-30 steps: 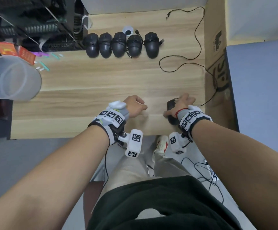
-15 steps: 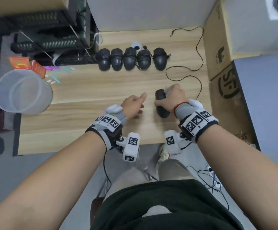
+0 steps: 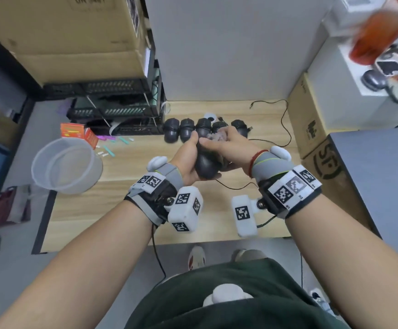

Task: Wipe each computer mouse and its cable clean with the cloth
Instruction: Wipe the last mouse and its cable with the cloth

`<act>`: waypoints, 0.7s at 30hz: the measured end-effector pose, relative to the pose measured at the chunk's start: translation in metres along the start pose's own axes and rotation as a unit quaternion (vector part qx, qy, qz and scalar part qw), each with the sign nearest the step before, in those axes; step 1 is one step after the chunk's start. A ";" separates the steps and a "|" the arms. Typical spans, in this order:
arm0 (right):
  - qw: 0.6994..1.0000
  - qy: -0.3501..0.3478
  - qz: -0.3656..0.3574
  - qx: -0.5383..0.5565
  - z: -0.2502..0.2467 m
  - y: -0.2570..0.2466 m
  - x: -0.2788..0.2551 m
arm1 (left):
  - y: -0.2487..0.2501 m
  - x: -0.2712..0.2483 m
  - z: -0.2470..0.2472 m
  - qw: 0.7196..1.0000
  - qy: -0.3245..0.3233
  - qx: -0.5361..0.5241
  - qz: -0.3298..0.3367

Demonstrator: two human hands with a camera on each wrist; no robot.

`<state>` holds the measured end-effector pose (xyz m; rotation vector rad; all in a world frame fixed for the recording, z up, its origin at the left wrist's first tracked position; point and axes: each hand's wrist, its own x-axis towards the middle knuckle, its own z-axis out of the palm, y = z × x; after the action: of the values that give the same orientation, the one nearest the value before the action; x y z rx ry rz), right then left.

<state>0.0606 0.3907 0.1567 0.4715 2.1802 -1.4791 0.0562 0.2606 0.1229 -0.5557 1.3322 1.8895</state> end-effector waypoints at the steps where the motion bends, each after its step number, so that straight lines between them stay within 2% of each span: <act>1: 0.999 -0.005 0.006 0.040 0.000 -0.001 0.000 | 0.000 0.000 -0.003 1.000 0.014 0.000 0.002; 4: 0.998 -0.009 -0.034 0.047 0.001 -0.006 -0.001 | 0.005 0.000 -0.015 0.999 0.045 -0.019 0.011; 7: 0.992 0.011 -0.123 -0.032 0.006 -0.002 0.005 | 0.008 0.002 -0.023 0.997 0.046 -0.048 0.029; 11: 0.960 0.078 -0.229 -0.142 0.019 0.005 0.007 | 0.015 0.008 -0.027 0.994 0.046 -0.092 0.048; 14: 0.936 0.078 -0.294 -0.178 0.029 0.005 -0.002 | 0.019 0.015 -0.036 0.993 0.051 -0.106 0.029; 16: 0.933 0.075 -0.301 -0.183 0.028 0.006 0.001 | 0.018 0.020 -0.039 0.994 0.059 -0.092 0.032; 21: 0.942 0.156 -0.263 -0.135 0.017 0.006 0.019 | 0.011 0.023 -0.032 0.994 0.059 -0.051 0.076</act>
<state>0.0506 0.3775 0.1364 0.0181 2.8748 -1.3836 0.0315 0.2366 0.1020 -0.6433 1.3933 2.0868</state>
